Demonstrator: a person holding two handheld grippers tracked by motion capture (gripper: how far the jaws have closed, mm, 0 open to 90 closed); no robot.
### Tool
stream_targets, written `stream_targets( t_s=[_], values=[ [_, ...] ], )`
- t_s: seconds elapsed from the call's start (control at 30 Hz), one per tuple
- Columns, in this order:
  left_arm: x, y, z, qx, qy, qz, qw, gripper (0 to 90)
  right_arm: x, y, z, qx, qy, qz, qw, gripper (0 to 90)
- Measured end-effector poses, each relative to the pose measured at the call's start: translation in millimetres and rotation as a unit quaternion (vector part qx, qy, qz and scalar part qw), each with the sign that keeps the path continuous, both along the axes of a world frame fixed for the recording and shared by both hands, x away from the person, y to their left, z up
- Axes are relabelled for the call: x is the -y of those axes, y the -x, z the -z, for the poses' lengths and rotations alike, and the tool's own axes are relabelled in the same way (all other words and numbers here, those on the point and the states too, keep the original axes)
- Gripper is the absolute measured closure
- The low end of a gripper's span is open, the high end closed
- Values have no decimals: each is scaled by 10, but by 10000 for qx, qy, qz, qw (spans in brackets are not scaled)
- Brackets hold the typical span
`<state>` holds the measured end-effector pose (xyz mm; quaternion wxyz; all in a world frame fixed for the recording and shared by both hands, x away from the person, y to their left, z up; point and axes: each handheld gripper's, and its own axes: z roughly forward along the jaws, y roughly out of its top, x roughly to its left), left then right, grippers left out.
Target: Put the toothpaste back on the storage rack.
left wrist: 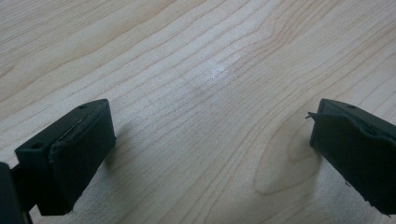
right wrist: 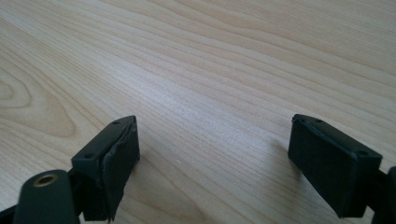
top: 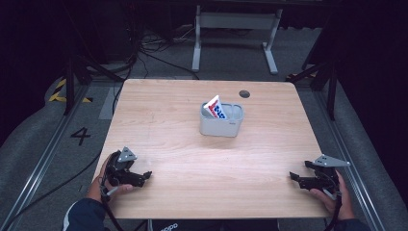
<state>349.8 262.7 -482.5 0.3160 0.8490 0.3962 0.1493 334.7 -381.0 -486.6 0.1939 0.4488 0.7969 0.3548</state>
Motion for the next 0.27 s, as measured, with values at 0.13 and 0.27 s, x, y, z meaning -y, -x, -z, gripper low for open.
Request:
stream_targets(
  t_s=[0.13,0.27],
  values=[
    [1,0,0,0,2,-4,10000,4,0,0,0,-3,-4,1,10000,170],
    [10,-4,2,22,1,-57,10000,4,0,0,0,-5,-7,2,10000,170]
  ],
)
